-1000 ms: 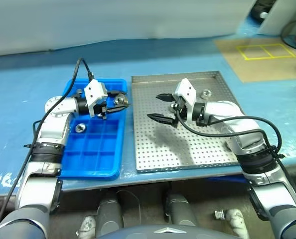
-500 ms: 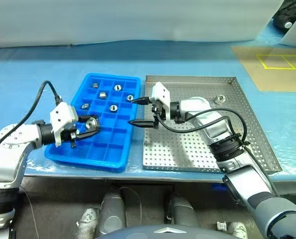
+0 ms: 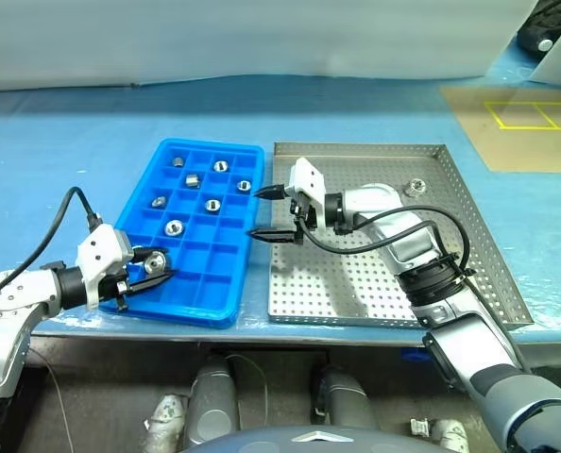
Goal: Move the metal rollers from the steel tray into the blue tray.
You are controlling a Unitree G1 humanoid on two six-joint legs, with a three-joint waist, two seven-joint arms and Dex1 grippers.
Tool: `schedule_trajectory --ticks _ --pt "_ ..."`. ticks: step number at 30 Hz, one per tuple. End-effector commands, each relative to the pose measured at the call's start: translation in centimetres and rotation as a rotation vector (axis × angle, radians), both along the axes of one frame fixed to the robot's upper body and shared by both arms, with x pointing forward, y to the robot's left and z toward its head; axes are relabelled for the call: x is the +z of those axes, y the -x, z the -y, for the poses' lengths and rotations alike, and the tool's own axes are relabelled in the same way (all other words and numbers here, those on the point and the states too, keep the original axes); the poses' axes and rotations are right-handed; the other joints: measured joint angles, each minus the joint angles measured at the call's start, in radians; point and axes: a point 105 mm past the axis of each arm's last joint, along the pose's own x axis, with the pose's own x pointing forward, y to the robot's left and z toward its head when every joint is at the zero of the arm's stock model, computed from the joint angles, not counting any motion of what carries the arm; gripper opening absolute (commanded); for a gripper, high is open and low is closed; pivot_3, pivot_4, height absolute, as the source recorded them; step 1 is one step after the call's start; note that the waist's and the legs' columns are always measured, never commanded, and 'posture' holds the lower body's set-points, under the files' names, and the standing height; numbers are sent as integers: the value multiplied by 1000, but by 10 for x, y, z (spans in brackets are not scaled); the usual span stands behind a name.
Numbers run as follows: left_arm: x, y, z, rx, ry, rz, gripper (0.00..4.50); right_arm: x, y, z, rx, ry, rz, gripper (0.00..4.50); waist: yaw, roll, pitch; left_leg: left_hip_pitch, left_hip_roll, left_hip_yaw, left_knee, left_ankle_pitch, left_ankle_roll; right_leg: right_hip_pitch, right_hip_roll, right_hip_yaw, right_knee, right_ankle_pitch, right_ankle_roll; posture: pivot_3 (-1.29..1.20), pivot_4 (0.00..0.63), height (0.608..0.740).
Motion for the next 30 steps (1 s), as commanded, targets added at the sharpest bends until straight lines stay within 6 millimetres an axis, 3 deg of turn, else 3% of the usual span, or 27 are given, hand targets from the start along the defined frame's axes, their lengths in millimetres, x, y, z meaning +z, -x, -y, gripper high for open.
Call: schedule_trajectory --ticks 1,9,12,20,25,30 --pt "15 -7 13 -37 21 93 1778 12 2 1 2 -27 47 4161 2 0 0 0 0 0 0 0 0 0 0 0 0 0 0 62 150 740" --pt "4 -30 37 -83 57 121 1778 12 1 2 -11 -25 55 4161 -2 0 0 2 0 0 0 1 -1 1 -1 1 5 0 0 30 150 740" --pt "-11 -33 34 -82 22 104 1778 11 1 5 -24 -23 57 4161 -6 -1 0 3 0 0 1 1 -2 0 1 1 5 0 0 15 150 740" --pt "-23 -41 25 -48 34 88 1778 10 0 14 -69 -22 59 4161 -5 -1 -1 3 0 0 1 1 -2 0 2 1 4 0 0 -15 150 740" --pt "-23 -46 30 -56 41 113 1778 10 0 15 -82 -23 59 4161 -5 -1 -1 5 0 0 1 1 -2 3 1 1 5 0 0 -20 150 740" --pt "-7 -52 38 -56 88 157 1778 10 0 16 -86 -25 58 4161 -3 -1 -1 5 0 0 1 1 -2 4 0 1 5 0 0 -24 150 740"
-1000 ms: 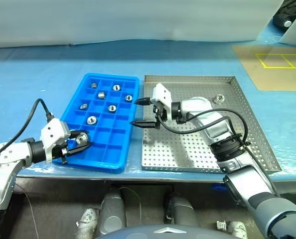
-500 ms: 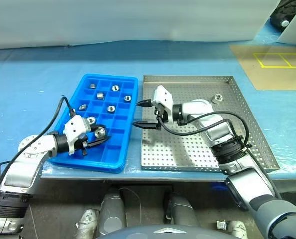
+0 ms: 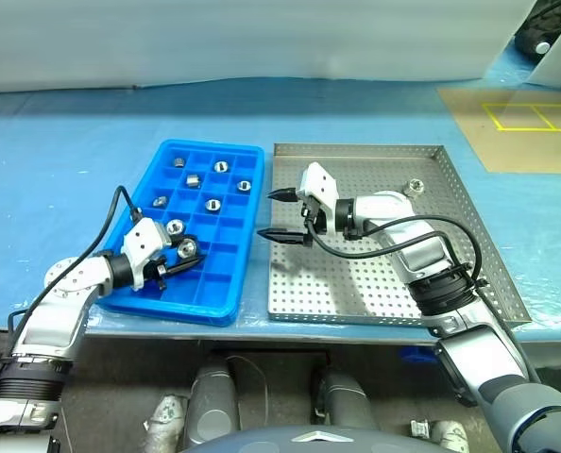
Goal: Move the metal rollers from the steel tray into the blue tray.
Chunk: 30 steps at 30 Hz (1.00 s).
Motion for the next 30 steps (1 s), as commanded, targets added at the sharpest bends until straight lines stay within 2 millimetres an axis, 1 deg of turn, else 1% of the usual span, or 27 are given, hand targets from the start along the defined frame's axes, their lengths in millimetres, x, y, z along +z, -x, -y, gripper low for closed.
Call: schedule_trajectory --ticks 1,4,8,10,11,15,20,21,22,25,28,30 --pt "23 -5 9 -25 37 75 1778 16 3 -1 10 -33 55 4161 -1 0 0 0 0 0 0 0 0 0 0 0 0 0 0 -24 150 740" --pt "27 -5 13 -39 48 77 1778 16 2 0 7 -34 54 4161 -2 0 0 0 0 0 0 0 0 0 0 0 0 0 0 -28 150 740" --pt "17 1 14 -81 19 17 1778 16 2 0 2 -37 56 4161 -6 0 0 0 0 0 0 0 0 0 1 0 0 0 0 -33 150 740" --pt "14 2 12 -88 3 10 2492 16 2 0 -1 -38 57 4161 -8 0 0 0 0 0 0 0 0 -1 1 0 0 0 0 -35 150 740" --pt "14 2 12 -86 4 8 2661 16 2 0 -2 -38 57 4161 -10 0 0 0 0 0 0 0 0 -1 1 0 0 0 0 -36 150 740" --pt "17 -4 5 -34 5 39 3974 15 2 1 -7 -38 58 4161 -13 0 0 0 0 0 1 0 0 0 0 0 0 0 0 -35 150 740" --pt "17 -6 3 -26 -1 58 3974 15 2 2 -9 -35 61 4161 -18 0 0 0 0 0 1 0 0 0 0 0 0 0 0 -33 150 740" --pt "23 -7 4 -27 11 75 3974 15 1 2 -9 -33 63 4161 -18 0 0 0 0 0 1 0 0 0 0 0 0 0 0 -33 150 740" --pt "33 -9 6 -28 36 95 3974 16 1 3 -9 -32 64 4161 -18 0 0 0 0 0 1 0 0 0 0 0 0 0 0 -33 150 740" --pt "74 -20 7 8 163 189 3974 18 0 5 -15 -32 67 4161 -16 0 0 0 0 0 1 0 0 0 0 0 0 0 0 -32 150 740" --pt "105 -25 6 28 272 233 3974 19 -2 8 -32 -37 67 4161 -18 0 0 0 0 0 3 0 0 0 0 0 2 0 0 -37 150 740" --pt "116 -25 11 15 312 235 3974 19 -3 11 -47 -39 65 4161 -21 0 0 0 0 0 4 0 0 1 0 0 2 0 0 -39 150 740"
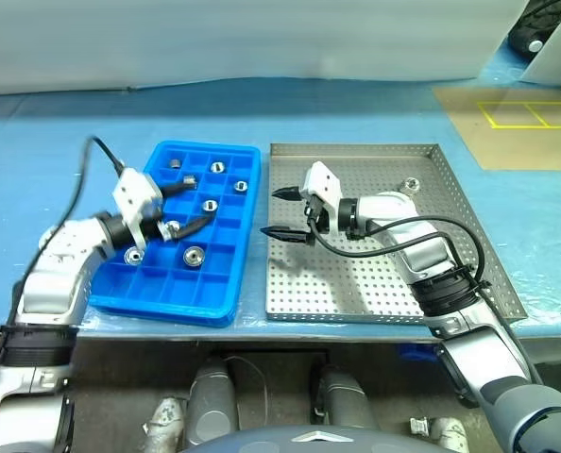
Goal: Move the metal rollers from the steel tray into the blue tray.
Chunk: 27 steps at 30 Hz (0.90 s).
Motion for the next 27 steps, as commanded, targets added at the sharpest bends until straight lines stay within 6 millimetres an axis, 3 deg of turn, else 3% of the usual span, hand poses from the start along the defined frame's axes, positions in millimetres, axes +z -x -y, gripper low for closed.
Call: schedule_trajectory --ticks 1,12,20,24,27 --pt "25 4 7 -29 81 34 3974 19 0 5 -18 -40 62 4161 -3 0 0 0 0 0 0 0 0 0 0 0 0 0 0 -49 150 740" --pt "17 -15 84 -256 107 15 3974 20 -8 58 -263 -31 80 4161 -13 0 0 0 0 0 2 0 1 2 -1 3 -1 0 0 -263 150 740" --pt "-6 -23 132 -434 99 -38 3974 7 -17 122 -631 -16 120 4161 -57 0 0 0 -2 2 3 -1 2 3 0 11 -3 0 0 -409 150 740" --pt "-7 -26 138 -450 98 -35 3974 -5 -23 126 -689 -20 101 4161 -89 0 0 1 -2 3 3 -3 5 2 0 12 -4 0 1 -432 150 740" --pt "-6 -27 137 -451 99 -34 3974 -9 -31 111 -679 -55 85 4161 -105 0 0 2 -2 3 4 -3 6 3 2 14 -3 0 1 -425 150 740"
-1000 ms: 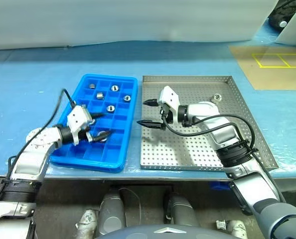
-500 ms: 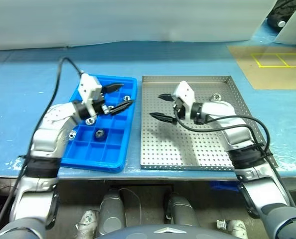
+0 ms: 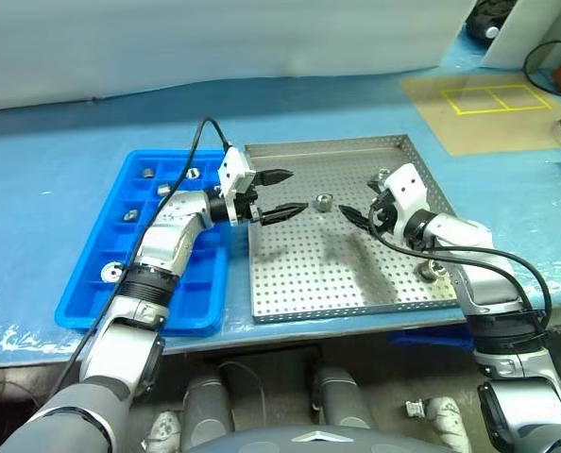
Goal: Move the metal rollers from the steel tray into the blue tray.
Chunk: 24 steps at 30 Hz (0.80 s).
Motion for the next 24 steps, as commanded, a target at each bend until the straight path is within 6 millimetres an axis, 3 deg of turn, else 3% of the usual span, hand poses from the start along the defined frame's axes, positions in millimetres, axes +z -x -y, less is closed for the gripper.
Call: schedule_trajectory --ticks 1,9,17,22,24 --pt "12 -1 -3 -6 8 47 3974 9 -10 -21 28 -34 50 4161 -12 0 0 0 0 0 0 0 0 0 2 0 0 0 0 -421 150 740" --pt "8 1 -25 44 -25 31 3974 -5 -37 -45 56 -43 30 4161 -13 0 0 -1 0 0 2 -1 1 0 3 1 0 0 0 -343 150 740" --pt "5 4 -42 112 -45 32 3974 -30 -60 -38 0 -5 -7 4161 10 0 0 -1 1 0 1 -1 2 0 3 1 0 0 0 -277 150 740" --pt "2 10 -49 128 -58 18 3974 -37 -62 -47 20 -10 -12 4161 14 0 0 -1 1 0 2 -1 2 0 3 1 0 0 0 -266 150 740" --pt "0 13 -54 131 -73 5 4019 -37 -61 -51 33 -26 -12 3769 13 0 0 -1 1 0 1 -1 2 0 3 1 1 0 0 -266 150 740"
